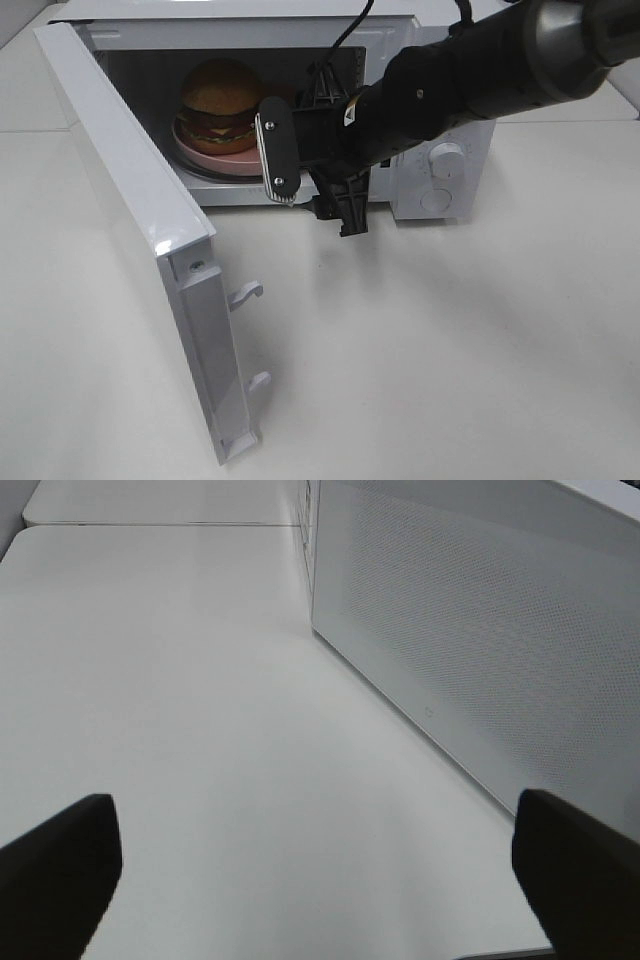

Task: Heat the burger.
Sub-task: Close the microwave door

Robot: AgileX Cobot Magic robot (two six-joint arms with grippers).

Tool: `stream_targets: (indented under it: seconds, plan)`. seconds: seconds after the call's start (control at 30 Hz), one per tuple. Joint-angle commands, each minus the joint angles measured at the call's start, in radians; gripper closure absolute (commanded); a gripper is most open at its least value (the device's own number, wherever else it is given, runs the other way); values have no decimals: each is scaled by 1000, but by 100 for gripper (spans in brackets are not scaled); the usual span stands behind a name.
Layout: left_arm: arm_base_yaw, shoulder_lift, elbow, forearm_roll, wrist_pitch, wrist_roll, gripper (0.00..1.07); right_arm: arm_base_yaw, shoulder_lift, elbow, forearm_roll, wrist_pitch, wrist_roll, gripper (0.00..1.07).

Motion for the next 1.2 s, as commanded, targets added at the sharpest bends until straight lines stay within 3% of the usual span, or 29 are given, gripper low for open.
stream_targets:
  seconds: [0.03,0.3,0.57,0.63,1.2]
  plan:
    - [0,-11,0,-4,-14,0,9,-1,-57,65,-1,-42,18,31]
    - [0,-11,0,-4,-14,0,9,-1,-155,189,-1,-95,145,31]
    - [0,-11,0,-4,-14,0,9,-4,-269,263,-2,-92,482,31]
    - [0,-11,0,-4,-14,0,9,-4,-320,278,-3,-19,633,30]
    - [0,-11,0,-4,-14,0,9,-4,-507,278,-24,374,981,30]
